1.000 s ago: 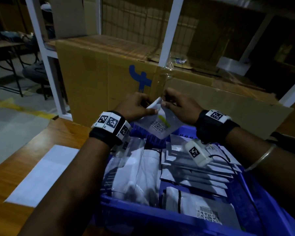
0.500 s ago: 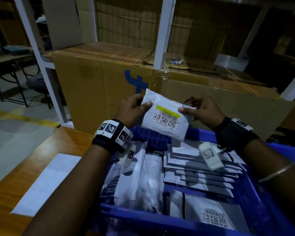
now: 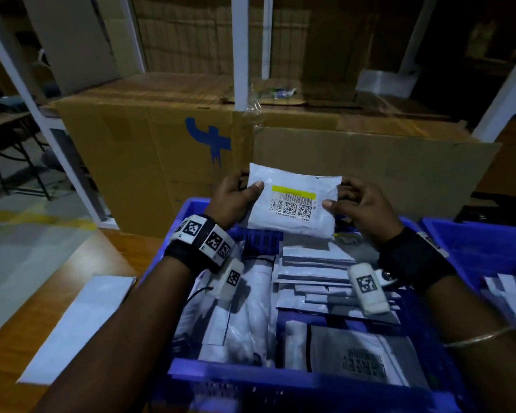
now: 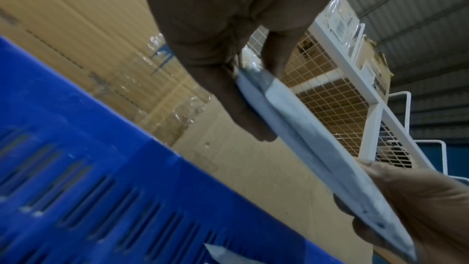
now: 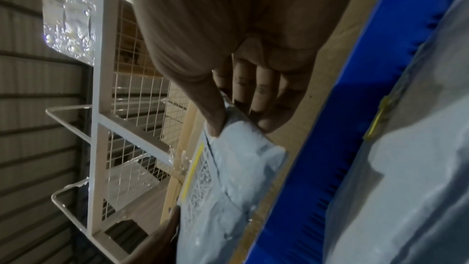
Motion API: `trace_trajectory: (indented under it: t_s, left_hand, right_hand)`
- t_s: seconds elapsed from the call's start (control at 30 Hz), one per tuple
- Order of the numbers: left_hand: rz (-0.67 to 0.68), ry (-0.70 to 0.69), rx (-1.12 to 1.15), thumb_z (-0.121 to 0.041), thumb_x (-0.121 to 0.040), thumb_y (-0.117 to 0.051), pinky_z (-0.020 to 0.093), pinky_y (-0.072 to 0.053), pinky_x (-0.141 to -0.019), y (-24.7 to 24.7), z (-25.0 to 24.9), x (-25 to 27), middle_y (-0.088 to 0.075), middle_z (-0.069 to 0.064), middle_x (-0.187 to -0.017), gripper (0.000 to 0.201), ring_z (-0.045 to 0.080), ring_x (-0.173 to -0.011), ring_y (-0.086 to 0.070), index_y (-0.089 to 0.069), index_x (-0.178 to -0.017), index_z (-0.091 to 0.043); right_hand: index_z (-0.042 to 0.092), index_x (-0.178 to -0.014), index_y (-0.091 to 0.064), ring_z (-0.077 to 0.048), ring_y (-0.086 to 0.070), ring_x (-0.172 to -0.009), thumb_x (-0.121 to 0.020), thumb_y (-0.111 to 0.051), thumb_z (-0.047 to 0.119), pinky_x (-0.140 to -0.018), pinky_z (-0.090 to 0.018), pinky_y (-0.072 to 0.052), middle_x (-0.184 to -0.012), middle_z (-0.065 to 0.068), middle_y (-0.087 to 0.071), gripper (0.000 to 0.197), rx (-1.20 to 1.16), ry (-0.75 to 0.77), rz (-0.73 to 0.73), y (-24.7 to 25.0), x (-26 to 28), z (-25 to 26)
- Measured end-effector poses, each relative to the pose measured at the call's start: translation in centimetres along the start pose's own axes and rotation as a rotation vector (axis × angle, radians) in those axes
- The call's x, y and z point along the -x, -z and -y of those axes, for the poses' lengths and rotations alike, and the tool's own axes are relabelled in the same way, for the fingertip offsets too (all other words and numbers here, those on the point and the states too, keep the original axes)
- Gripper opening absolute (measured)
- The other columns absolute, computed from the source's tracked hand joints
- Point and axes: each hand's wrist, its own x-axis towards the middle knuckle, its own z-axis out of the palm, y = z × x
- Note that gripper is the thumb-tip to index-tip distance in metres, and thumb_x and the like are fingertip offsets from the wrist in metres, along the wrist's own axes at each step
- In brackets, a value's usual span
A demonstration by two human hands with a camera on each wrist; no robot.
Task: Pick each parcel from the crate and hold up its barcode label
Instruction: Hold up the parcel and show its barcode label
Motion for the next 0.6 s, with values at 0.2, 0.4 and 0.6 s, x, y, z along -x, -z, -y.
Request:
trace_trajectory:
  t_s: [0.2, 0.4, 0.6]
  left_hand:
    - [0.066, -0.027, -0.084, -0.026, -0.089, -0.065, 0.031, -0.048, -0.063, -0.7, 0.1, -1.5, -0.068, 0.005, -0.072, 0.016, 0.019, -0.068, -0.063, -0.067, -0.081, -0.012]
    - [0.042, -0.070, -0.117, -0.037, -0.083, -0.066, 0.041, -0.043, -0.061, -0.4, 1.1, -1.1, -0.054, 0.021, -0.068, 0.036, 0.020, -0.066, -0.053, -0.060, -0.077, -0.002]
    - [0.086, -0.102, -0.076, -0.031, -0.086, -0.064, 0.038, -0.049, -0.063, -0.9, 0.5, -0.1, -0.067, 0.006, -0.074, 0.011, 0.022, -0.069, -0.061, -0.071, -0.077, -0.028]
  right_hand:
    - [0.011, -0.099, -0.066, -0.027, -0.049, -0.079, -0.058, -0.090, 0.030, -0.062, -0.031, -0.045, -0.086, -0.016, -0.051, 0.051, 0.042, -0.004, -0.012, 1.4, 0.8, -0.2]
    - [0.003, -0.101, -0.063, -0.026, -0.056, -0.083, -0.072, -0.081, 0.029, -0.068, -0.039, -0.047, -0.087, -0.017, -0.056, 0.042, 0.034, -0.008, -0.069, 1.2, 0.9, -0.1]
    - [0.008, -0.089, -0.063, -0.025, -0.051, -0.076, -0.077, -0.072, 0.056, -0.067, -0.042, -0.045, -0.080, -0.025, -0.054, 0.049, 0.030, -0.028, -0.120, 0.2, 1.1, 0.0]
